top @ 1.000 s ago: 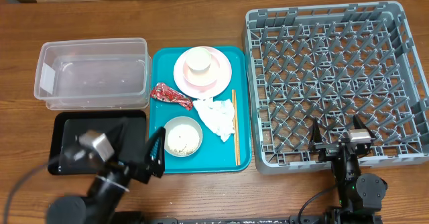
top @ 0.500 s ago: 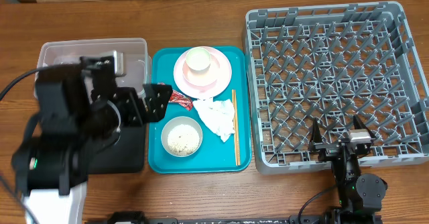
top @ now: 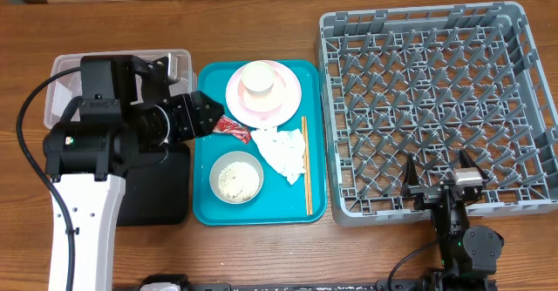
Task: Sort waste into correct bins and load items into the dishwasher
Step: 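Move the left gripper over the white tissue on the teal tray, then close the left gripper on the crumpled white tissue and lift, then carry the tissue left and release it into the clear bin, then move the left gripper to the red snack wrapper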
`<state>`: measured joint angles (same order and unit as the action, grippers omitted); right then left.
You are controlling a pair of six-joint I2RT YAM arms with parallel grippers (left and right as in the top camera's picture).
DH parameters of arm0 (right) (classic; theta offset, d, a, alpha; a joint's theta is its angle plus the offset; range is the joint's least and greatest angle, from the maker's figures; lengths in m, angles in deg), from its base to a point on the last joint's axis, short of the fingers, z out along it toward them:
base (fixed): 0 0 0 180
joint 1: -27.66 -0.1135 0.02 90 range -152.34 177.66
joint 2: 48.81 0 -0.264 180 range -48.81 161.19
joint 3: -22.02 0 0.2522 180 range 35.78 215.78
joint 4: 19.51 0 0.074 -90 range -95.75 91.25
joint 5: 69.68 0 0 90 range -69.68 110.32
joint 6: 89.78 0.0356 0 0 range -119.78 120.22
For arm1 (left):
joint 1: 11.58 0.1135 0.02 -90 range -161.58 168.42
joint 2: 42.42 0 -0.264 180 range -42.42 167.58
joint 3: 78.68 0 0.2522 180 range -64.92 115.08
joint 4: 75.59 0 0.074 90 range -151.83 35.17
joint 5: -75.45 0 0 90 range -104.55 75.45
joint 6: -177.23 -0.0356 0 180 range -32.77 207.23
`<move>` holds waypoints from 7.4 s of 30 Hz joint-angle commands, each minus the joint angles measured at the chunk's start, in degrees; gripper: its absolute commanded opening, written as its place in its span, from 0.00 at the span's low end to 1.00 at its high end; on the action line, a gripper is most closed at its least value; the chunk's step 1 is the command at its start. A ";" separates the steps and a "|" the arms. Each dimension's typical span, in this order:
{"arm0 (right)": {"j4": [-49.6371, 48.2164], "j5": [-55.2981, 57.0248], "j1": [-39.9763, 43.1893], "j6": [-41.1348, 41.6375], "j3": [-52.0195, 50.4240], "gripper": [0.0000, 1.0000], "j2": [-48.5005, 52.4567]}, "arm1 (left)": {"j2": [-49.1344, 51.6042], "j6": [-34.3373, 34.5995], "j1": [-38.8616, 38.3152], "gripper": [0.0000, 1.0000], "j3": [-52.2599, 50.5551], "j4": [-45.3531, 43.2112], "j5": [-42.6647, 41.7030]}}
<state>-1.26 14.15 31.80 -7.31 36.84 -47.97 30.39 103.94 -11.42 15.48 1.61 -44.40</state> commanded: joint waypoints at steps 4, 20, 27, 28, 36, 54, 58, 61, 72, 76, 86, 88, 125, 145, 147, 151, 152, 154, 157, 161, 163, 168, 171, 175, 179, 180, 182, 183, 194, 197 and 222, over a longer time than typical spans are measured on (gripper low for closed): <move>-0.28 -0.35 0.00 -0.22 -0.61 1.00 -0.57 | 1.27 2.64 -2.25 0.04 1.29 1.51 1.40; -0.28 -0.35 0.00 -0.24 -0.61 1.00 -0.57 | 16.85 11.30 -20.92 0.38 0.24 0.42 15.04; -0.28 -0.35 0.00 -0.22 -0.61 1.00 -0.57 | 26.88 16.81 -24.33 0.41 0.24 -2.49 17.84; -0.28 -0.35 0.00 -0.22 -0.61 1.00 -0.57 | 28.20 17.35 -24.61 0.43 0.24 -3.32 17.84; -0.28 -0.35 0.00 -0.22 -0.61 1.00 -0.57 | 35.54 18.51 -27.17 0.52 0.24 -8.79 17.86; -0.28 -0.35 0.00 -0.22 -0.61 1.00 -0.57 | 36.72 30.29 -35.08 0.61 0.22 -10.23 31.58; -0.28 -0.35 0.00 -0.22 -0.61 1.00 -0.57 | 37.48 30.32 -35.23 0.64 0.22 -11.28 32.61; -0.28 -0.35 0.00 -0.22 -0.61 1.00 -0.57 | 37.75 31.21 -35.06 0.70 0.22 -12.92 33.88; -0.28 -0.35 0.00 -0.22 -0.61 1.00 -0.57 | 38.73 35.36 -36.63 0.76 0.20 -14.32 33.97; -0.28 -0.35 0.00 -0.22 -0.61 1.00 -0.57 | 39.78 37.20 -37.05 0.74 0.17 -14.64 34.53; -0.28 -0.35 0.00 -0.22 -0.61 1.00 -0.57 | 40.44 37.35 -36.83 0.75 -0.37 -14.49 36.92; -0.28 -0.35 0.00 -0.22 -0.61 1.00 -0.57 | 40.44 37.38 -36.83 0.73 -0.46 -14.47 36.89; -0.28 -0.35 0.00 -0.22 -0.61 1.00 -0.57 | 37.35 27.28 -36.81 0.04 4.00 -13.14 38.71; -0.28 -0.35 0.00 -0.24 -0.61 1.00 -0.57 | 31.61 25.03 -12.68 0.04 23.74 9.38 55.63; -0.28 -0.35 0.00 -0.22 -0.61 1.00 -0.57 | 31.87 25.07 -8.90 0.04 23.61 9.27 54.58; -0.28 -0.35 0.00 -0.22 -0.61 1.00 -0.57 | 33.11 25.07 -2.03 0.04 23.10 8.33 53.79; -0.28 -0.35 0.00 -0.24 -0.61 1.00 -0.57 | 33.86 25.09 -0.22 0.04 22.93 8.00 53.75; -0.28 -0.35 0.00 -0.24 -0.61 1.00 -0.57 | 35.23 25.07 1.99 0.04 22.91 7.43 53.79; -0.28 -0.35 0.00 -0.22 -0.61 1.00 -0.57 | 38.07 25.05 5.03 0.05 22.91 5.79 53.79; -0.28 -0.35 0.00 -0.22 -0.61 1.00 -0.57 | 42.05 25.05 8.24 0.06 22.91 3.61 53.75; -0.28 -0.35 0.00 -0.22 -0.61 1.00 -0.57 | 45.22 25.00 9.84 0.08 22.91 2.51 53.77; -0.28 -0.35 0.00 -0.22 -0.61 1.00 -0.57 | 49.83 22.97 11.78 0.10 22.91 -0.55 53.77; -0.28 -0.35 0.00 -0.22 -0.61 1.00 -0.57 | 52.04 20.28 12.15 0.12 22.93 -2.82 53.77; -0.28 -0.35 0.00 -0.24 -0.61 1.00 -0.57 | 51.58 20.26 12.15 0.79 23.17 -2.51 52.22; -0.28 -0.35 0.00 -0.22 -0.61 1.00 -0.57 | 49.57 19.47 12.13 0.87 26.40 0.70 52.19; -0.28 -0.35 0.00 -0.22 -0.61 1.00 -0.57 | 49.16 19.50 12.13 0.87 27.17 1.40 51.95; -0.28 -0.35 0.00 -0.22 -0.61 1.00 -0.57 | 46.88 19.47 11.87 0.87 31.74 5.25 47.08; -0.28 -0.35 0.00 -0.24 -0.61 1.00 -0.57 | 45.75 19.47 11.74 0.86 33.46 6.88 44.61; -0.28 -0.35 0.00 -0.22 -0.61 1.00 -0.57 | 35.08 17.62 4.81 0.06 38.49 30.58 21.31; -0.28 -0.35 0.00 -0.22 -0.61 1.00 -0.57 | 35.12 17.53 0.52 0.04 36.85 33.38 22.45; -0.28 -0.35 0.00 -0.24 -0.61 1.00 -0.57 | 35.43 45.27 -14.49 0.47 13.25 15.21 31.65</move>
<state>-1.24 14.12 31.78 -7.33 36.84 -47.97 65.23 140.37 -25.50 31.33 17.20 -16.53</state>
